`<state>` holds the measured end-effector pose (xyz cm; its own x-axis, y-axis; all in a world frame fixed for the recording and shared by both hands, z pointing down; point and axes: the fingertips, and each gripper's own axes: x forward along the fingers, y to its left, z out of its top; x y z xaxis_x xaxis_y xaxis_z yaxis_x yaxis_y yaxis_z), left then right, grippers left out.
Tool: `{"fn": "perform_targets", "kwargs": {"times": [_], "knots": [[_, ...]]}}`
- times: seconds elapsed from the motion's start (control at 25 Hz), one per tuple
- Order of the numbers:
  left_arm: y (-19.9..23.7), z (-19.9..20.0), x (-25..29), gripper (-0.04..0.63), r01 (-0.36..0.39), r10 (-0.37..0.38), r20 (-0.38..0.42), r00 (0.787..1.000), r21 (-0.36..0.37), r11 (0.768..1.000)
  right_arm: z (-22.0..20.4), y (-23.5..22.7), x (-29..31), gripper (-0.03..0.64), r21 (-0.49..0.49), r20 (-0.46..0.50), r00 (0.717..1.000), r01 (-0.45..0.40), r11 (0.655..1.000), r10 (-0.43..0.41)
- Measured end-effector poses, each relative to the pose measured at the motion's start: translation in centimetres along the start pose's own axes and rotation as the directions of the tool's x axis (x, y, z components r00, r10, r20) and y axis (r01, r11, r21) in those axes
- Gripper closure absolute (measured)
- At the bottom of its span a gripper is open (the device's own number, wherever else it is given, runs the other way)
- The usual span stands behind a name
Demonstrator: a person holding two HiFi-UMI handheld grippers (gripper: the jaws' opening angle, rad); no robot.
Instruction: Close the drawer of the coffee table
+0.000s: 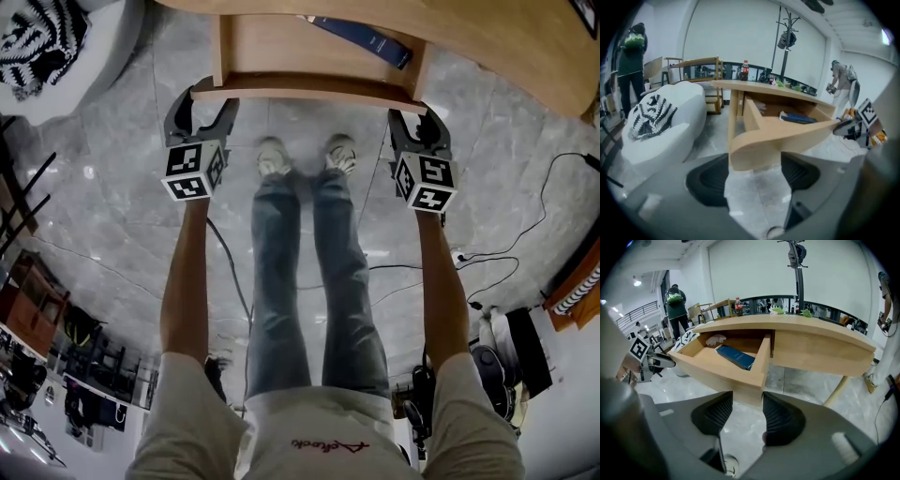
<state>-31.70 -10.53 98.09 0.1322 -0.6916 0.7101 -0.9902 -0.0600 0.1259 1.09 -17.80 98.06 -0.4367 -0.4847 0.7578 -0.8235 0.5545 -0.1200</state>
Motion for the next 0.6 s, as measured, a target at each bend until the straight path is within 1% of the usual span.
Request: {"fn": "perform_targets", "kwargs": {"times": [0.04, 0.2, 0.36, 0.48, 0.6], "knots": [[-0.1, 0.2, 0.1, 0.250, 0.004, -0.004, -0.001, 1.000, 0.003, 1.000, 0.2, 0.0, 0.0, 0.416, 0.000, -0.002, 1.000, 0.005, 1.000, -0.005], [-0.3, 0.5, -0.1, 0.259, 0.013, -0.013, -0.011, 1.000, -0.002, 1.000, 0.3, -0.2, -0.2, 0.426, 0.014, -0.011, 1.000, 0.012, 1.000, -0.012], [-0.3, 0.9, -0.5, 0.264, 0.008, -0.008, -0.011, 1.000, -0.007, 1.000, 0.4, -0.3, -0.4, 0.438, 0.013, -0.025, 1.000, 0.013, 1.000, -0.012], [-0.5, 1.3, -1.1, 0.270, 0.006, -0.006, 0.000, 1.000, -0.004, 1.000, 0.6, -0.4, -0.9, 0.448, 0.021, -0.023, 1.000, 0.019, 1.000, -0.019], [-0.6, 2.2, -1.7, 0.270, 0.010, -0.010, 0.025, 1.000, -0.003, 1.000, 1.3, -0.4, -1.6, 0.448, 0.040, 0.002, 1.000, 0.029, 0.999, -0.029]]}}
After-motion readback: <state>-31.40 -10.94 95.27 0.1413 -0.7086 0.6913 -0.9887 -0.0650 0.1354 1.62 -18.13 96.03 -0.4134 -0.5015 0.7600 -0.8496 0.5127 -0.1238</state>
